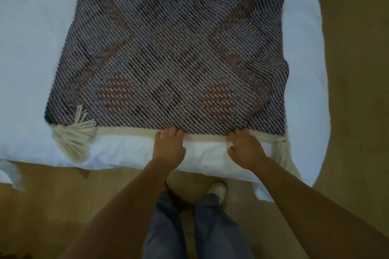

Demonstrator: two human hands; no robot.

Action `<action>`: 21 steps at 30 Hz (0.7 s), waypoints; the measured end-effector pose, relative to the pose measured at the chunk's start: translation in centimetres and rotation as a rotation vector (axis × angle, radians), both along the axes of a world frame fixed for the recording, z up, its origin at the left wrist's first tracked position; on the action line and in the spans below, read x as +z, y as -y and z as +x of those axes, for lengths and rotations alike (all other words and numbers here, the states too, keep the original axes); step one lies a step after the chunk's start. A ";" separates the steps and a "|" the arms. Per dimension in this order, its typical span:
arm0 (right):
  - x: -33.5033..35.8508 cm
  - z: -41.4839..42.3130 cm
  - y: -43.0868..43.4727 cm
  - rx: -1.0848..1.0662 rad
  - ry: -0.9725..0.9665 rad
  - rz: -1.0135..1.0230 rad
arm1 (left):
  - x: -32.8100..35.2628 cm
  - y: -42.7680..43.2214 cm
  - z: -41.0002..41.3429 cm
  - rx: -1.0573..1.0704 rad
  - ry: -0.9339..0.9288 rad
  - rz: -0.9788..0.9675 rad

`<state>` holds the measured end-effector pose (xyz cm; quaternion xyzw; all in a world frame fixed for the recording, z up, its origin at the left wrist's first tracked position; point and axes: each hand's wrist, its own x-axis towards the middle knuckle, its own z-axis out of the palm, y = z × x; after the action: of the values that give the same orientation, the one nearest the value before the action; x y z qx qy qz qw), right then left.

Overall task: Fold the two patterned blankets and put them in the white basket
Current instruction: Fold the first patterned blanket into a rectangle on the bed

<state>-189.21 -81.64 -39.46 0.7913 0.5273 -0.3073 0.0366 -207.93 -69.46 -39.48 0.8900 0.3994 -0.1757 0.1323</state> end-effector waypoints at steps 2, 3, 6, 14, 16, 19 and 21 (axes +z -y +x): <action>0.1 -0.1 0.6 -0.136 -0.057 0.110 | 0.1 0.4 0.8 0.042 0.021 -0.007; 0.3 0.2 0.9 -0.225 -0.059 0.194 | 0.3 0.7 1.2 0.041 0.044 0.000; 0.6 2.0 2.7 -0.535 0.092 0.357 | 1.1 1.5 3.3 -0.003 0.109 -0.003; -0.2 5.3 5.7 -1.048 -0.169 0.202 | 1.9 5.9 12.3 -0.124 0.197 -0.185; -0.2 5.9 6.4 -1.110 -0.178 0.271 | 2.0 6.6 13.5 -0.115 0.198 -0.190; 0.1 6.7 8.5 -1.335 -0.116 0.359 | 1.8 7.0 14.1 -0.139 0.174 -0.182; 0.0 7.0 9.7 -1.392 -0.096 0.301 | 1.5 7.1 14.3 -0.160 0.131 -0.200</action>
<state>-182.22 -91.35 -39.44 0.9264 -0.0626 -0.2176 -0.3010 -193.64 -76.56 -37.94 0.9109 0.2980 -0.1664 0.2318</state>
